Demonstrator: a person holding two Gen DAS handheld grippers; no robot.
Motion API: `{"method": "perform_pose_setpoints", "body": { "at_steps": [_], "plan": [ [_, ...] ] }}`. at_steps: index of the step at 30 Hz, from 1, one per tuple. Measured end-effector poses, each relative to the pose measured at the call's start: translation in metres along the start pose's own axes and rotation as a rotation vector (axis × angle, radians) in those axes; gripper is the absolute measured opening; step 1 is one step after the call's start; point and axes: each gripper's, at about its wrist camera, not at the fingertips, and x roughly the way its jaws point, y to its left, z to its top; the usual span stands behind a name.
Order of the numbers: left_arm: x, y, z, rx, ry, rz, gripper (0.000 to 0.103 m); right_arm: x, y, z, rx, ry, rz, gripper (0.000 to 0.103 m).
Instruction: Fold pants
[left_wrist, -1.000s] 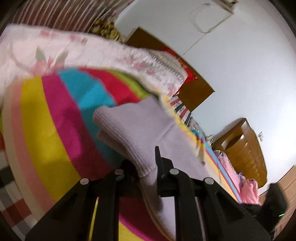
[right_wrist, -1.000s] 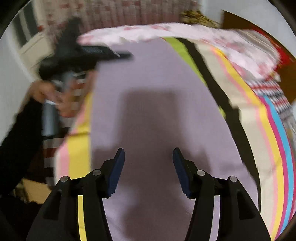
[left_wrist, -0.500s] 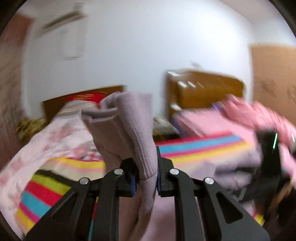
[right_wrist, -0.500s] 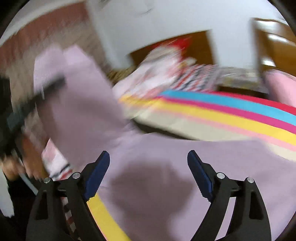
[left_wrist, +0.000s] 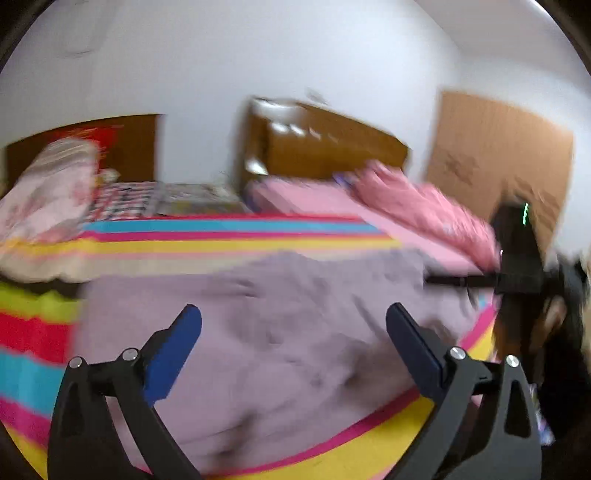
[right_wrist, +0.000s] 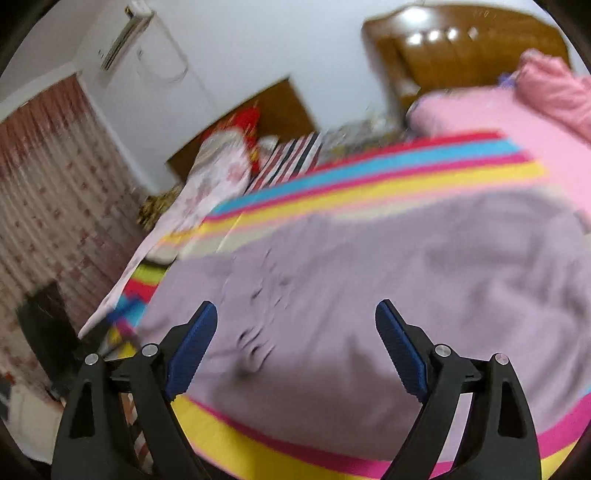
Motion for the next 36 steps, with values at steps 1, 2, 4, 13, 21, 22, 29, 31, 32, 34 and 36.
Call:
{"method": "perform_pose_setpoints", "body": {
  "at_steps": [1,2,4,13,21,22,29,31,32,34,36],
  "plan": [
    [-0.013,0.018,-0.003,-0.040,-0.012,0.071,0.100,0.013,0.004,-0.004,0.007,0.040,0.033,0.085],
    [-0.020,0.039,-0.008,-0.070,-0.012,0.130,0.100,0.029,0.009,-0.009,0.024,0.101,0.063,0.084],
    [-0.038,0.071,-0.027,-0.143,0.015,0.238,0.100,0.051,0.016,-0.021,0.052,0.203,0.096,0.078],
    [-0.076,0.084,-0.086,-0.198,0.010,0.319,0.100,0.103,0.048,-0.015,0.043,0.304,0.097,0.077],
    [-0.047,0.071,-0.090,-0.118,0.077,0.310,0.100,0.118,0.052,-0.007,0.120,0.182,0.122,0.016],
    [-0.046,0.071,-0.090,-0.111,0.088,0.313,0.100,0.115,0.056,0.000,0.121,0.162,0.145,0.016],
    [-0.021,0.074,-0.071,-0.105,0.102,0.337,0.101,0.101,0.172,0.093,-0.136,0.019,0.239,0.015],
    [-0.011,0.082,-0.063,-0.129,0.106,0.381,0.101,0.092,0.208,0.114,-0.208,-0.027,0.276,0.015],
    [-0.009,0.089,-0.060,-0.146,0.108,0.393,0.101,0.083,0.225,0.123,-0.238,-0.053,0.305,0.014],
    [-0.009,0.108,-0.055,-0.196,0.107,0.465,0.101,0.067,0.238,0.132,-0.274,-0.104,0.329,0.014],
    [-0.020,0.132,-0.058,-0.264,0.103,0.517,0.102,0.052,0.228,0.129,-0.267,-0.143,0.329,0.014]
  ]
}}
